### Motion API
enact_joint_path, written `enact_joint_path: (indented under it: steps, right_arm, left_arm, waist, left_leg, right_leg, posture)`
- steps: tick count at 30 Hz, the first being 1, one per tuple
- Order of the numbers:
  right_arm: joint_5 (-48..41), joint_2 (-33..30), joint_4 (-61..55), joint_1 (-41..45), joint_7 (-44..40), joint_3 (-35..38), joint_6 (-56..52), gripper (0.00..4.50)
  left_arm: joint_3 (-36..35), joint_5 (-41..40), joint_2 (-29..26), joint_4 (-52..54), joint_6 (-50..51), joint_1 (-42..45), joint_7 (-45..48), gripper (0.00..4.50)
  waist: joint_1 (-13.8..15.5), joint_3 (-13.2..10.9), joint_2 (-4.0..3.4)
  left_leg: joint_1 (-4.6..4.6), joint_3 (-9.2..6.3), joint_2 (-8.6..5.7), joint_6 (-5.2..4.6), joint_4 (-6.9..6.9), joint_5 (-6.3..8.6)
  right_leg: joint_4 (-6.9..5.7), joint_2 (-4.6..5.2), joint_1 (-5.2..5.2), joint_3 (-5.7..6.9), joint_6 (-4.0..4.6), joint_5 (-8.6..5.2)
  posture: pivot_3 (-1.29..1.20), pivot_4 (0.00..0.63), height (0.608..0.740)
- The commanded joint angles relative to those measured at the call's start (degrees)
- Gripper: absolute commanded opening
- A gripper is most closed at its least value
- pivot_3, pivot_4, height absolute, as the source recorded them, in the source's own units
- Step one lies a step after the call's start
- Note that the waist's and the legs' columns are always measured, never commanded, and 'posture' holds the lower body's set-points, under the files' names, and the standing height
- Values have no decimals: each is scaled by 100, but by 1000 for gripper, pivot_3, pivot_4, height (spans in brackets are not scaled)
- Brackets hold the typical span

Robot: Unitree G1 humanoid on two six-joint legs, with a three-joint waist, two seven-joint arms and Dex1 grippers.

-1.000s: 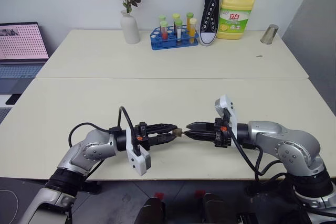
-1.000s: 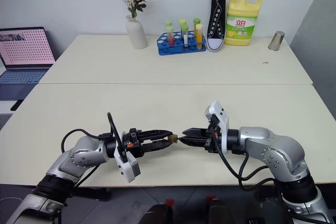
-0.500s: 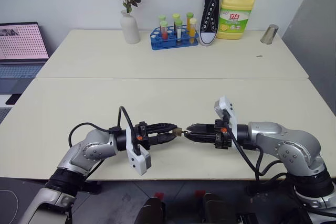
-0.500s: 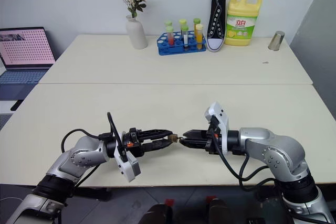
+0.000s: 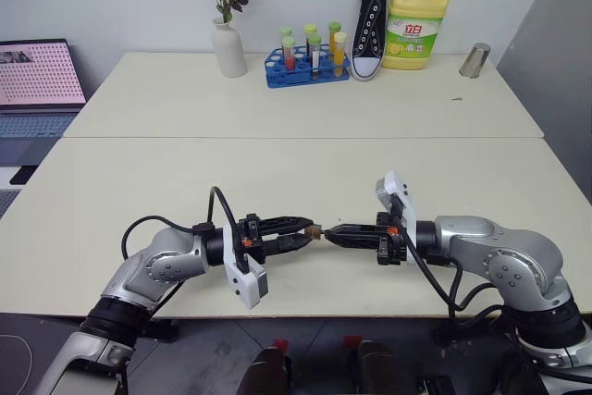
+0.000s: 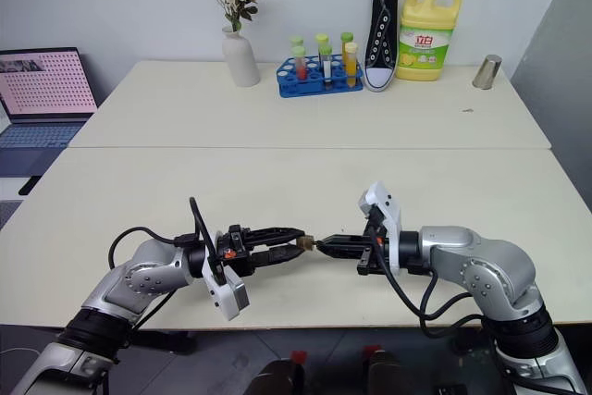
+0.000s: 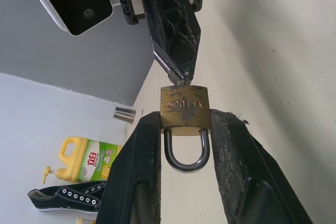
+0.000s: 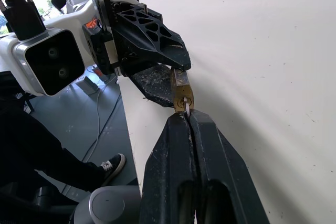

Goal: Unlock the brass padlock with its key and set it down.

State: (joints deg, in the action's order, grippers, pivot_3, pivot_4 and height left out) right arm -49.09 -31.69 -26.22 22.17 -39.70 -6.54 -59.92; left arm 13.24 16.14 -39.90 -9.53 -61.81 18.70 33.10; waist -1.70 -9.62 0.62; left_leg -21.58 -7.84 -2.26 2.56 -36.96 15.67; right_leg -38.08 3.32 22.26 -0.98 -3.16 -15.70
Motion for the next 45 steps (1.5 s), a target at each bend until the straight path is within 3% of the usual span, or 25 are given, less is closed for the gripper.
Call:
enact_joint_path:
  steps: [1,7,15,26,31,35,42,45]
  right_arm:
    - [-283,29,-101,167,-48,208,-95,0]
    - [-1218,212,150,347,329,630,-1040,0]
    - [-3079,625,1188,786,1879,1299,-2473,0]
    - [-4772,492,2034,1092,3426,1033,-2272,0]
    - [-4394,433,1540,1102,3142,870,-2078,0]
    - [-3181,113,749,976,2347,494,-1687,888]
    - [-651,-989,82,592,305,-339,280,3376]
    - [-415,-884,46,461,115,-279,599,4396]
  left_arm:
    - [9,34,-26,160,-121,-10,-108,971]
    - [10,252,-73,72,-295,47,-190,971]
    - [-25,669,-103,-74,-433,160,-393,971]
    - [29,919,-182,-68,-419,131,-662,971]
    - [59,779,-210,-63,-354,104,-694,971]
    - [75,658,-221,-31,-298,103,-690,971]
    - [72,568,-206,42,-204,58,-678,971]
    - [70,552,-195,77,-177,51,-674,971]
  waist:
    - [0,0,0]
    - [3,0,0]
    - [-1,-1,-2]
    - [-14,0,-3]
    - [-14,-1,-3]
    - [-15,-2,-8]
    - [-11,-2,-7]
    - [-16,-2,-7]
  left_leg:
    - [0,0,0,0,0,0]
    - [-1,-1,0,0,0,0]
    - [-1,2,0,0,1,0]
    - [-6,1,0,-1,0,0]
    - [-8,0,0,-2,0,0]
    - [-9,1,0,-2,0,0]
    - [-10,-1,-1,-2,-1,0]
    - [-11,-1,0,-2,0,0]
  right_leg:
    - [0,0,0,0,0,0]
    - [0,0,0,0,0,0]
    - [-3,0,0,-2,2,1]
    - [-5,0,3,-2,2,1]
    - [-5,0,5,-1,1,1]
    - [-4,-1,6,-1,1,1]
    - [1,0,7,3,-1,0]
    - [2,-1,7,4,-1,0]
  posture:
    - [0,150,740]
    - [0,150,740]
    - [0,150,740]
    - [0,150,740]
    - [0,150,740]
    - [0,150,740]
    - [0,150,740]
    - [0,150,740]
